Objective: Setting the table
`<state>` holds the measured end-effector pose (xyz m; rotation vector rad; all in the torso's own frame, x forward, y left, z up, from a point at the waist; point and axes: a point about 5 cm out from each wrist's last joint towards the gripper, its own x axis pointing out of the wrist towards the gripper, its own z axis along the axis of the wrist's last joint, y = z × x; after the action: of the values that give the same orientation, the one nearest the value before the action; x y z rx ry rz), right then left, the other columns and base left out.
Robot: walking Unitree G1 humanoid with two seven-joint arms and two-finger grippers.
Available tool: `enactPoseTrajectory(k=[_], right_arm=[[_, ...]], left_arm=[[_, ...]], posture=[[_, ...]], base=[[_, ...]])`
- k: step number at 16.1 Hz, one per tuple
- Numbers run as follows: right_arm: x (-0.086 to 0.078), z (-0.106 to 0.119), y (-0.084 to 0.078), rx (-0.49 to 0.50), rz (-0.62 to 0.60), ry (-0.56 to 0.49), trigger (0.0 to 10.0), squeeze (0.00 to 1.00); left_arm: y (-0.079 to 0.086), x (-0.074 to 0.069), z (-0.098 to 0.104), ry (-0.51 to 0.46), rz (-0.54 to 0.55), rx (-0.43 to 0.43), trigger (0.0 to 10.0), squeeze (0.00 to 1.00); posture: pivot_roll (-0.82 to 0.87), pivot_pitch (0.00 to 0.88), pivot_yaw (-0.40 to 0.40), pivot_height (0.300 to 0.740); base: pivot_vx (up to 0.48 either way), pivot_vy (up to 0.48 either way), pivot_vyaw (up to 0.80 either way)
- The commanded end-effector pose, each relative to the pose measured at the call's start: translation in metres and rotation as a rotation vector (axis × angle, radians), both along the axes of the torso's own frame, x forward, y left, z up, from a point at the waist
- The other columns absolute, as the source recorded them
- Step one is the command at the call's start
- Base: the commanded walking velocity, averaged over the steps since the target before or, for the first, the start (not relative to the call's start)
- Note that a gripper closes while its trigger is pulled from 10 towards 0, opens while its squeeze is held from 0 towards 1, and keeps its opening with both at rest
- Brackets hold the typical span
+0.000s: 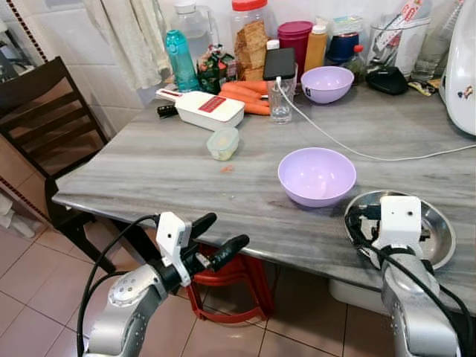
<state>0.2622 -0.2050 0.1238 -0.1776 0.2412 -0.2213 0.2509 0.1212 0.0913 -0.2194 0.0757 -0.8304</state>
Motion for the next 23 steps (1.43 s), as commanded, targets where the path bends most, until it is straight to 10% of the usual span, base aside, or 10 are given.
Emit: enactPoseTrajectory(k=[1, 13, 23], right_arm=[[0.0, -0.007, 0.004, 0.036, 0.013, 0.047, 10.0, 0.0], [0.008, -0.005, 0.015, 0.133, 0.023, 0.053, 10.0, 0.0], [-0.02, 0.019, 0.01, -0.069, 0.009, -0.178, 10.0, 0.0]], left_arm=[[0.004, 0.002, 0.004, -0.013, -0.004, 0.019, 10.0, 0.0], [0.003, 0.004, 0.003, -0.008, 0.0, 0.021, 10.0, 0.0], [0.003, 0.005, 0.004, -0.009, 0.004, -0.002, 10.0, 0.0]], posture=[[-0.12, 0.02, 0.138, 0.74], [-0.12, 0.019, 0.142, 0.74], [-0.12, 0.004, 0.152, 0.74]], base=[[0.0, 0.0, 0.0], [0.0, 0.0, 0.0], [0.0, 0.0, 0.0]])
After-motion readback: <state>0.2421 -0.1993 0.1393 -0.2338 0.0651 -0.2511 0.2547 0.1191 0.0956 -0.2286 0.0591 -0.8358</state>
